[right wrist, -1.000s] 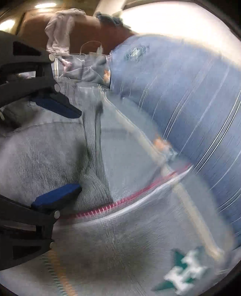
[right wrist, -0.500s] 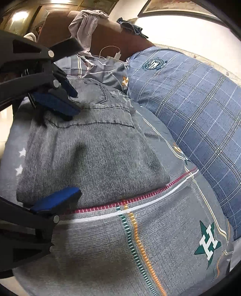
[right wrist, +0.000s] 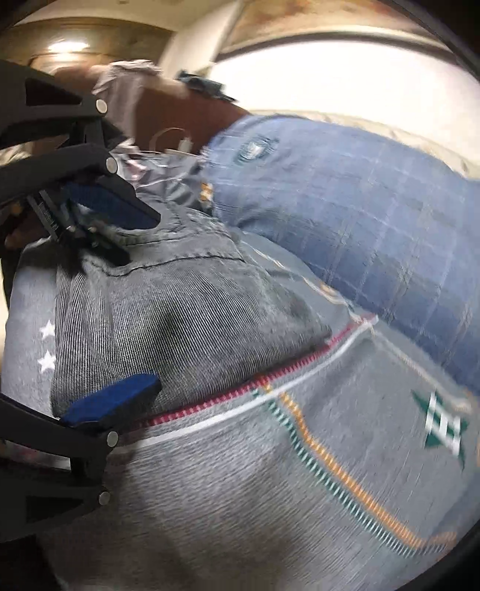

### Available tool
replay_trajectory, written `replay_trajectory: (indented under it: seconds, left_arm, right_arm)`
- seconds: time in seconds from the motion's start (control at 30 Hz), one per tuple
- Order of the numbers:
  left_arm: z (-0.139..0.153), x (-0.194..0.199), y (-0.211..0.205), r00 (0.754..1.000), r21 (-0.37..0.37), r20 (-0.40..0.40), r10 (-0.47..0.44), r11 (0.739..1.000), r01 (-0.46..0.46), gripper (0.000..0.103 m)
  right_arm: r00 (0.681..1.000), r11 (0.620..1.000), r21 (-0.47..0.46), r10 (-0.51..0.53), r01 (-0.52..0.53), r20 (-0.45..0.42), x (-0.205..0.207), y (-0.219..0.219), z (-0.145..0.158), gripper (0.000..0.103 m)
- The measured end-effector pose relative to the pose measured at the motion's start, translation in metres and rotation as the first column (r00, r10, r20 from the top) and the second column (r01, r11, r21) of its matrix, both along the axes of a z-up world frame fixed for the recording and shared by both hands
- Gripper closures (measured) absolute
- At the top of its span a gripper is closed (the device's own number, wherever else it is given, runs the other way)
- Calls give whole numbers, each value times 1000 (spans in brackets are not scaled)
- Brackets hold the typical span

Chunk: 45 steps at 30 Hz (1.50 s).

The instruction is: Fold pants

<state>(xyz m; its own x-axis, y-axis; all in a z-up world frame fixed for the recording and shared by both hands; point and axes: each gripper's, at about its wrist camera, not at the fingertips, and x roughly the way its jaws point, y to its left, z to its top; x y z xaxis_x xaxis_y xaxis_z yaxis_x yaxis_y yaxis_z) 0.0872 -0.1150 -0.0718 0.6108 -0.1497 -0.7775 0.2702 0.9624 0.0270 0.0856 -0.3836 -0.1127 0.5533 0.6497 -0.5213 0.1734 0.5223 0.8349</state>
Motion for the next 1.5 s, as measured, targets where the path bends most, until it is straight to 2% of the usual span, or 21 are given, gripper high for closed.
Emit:
replay_trajectory:
  seconds: [0.07, 0.17, 0.3, 0.43, 0.57, 0.7, 1.0, 1.5]
  left_arm:
    - [1, 0, 2, 1000, -11, -8, -20, 1000, 20, 0]
    - [5, -1, 5, 1000, -22, -19, -23, 999, 23, 0]
    - [20, -10, 11, 998, -29, 58, -7, 1000, 9, 0]
    - [37, -17, 21, 989, -51, 145, 26, 999, -18, 0]
    - [47, -18, 37, 979, -95, 187, 76, 994, -59, 0]
    - [48, -19, 45, 976, -117, 193, 104, 990, -83, 0]
    - [44, -21, 41, 975, -96, 198, 101, 992, -83, 0]
    - [49, -23, 45, 966, -93, 228, 119, 991, -100, 0]
  right_arm:
    - [1000, 998, -56, -13, 13, 3, -7, 6, 15, 19]
    - [995, 993, -111, -29, 40, 96, -22, 11, 47, 19]
    - [983, 988, -130, -62, 85, 176, -46, 13, 68, 19]
    - [985, 988, -123, -69, 89, 161, -62, 14, 57, 19]
    - [984, 993, -64, -92, 103, 151, -68, 11, 48, 19]
    - [980, 993, -23, -110, 115, 166, -71, 6, 45, 19]
    - [981, 997, 7, -80, 80, 178, -69, 6, 43, 19]
    - [974, 998, -26, -44, 51, 223, -71, 10, 47, 16]
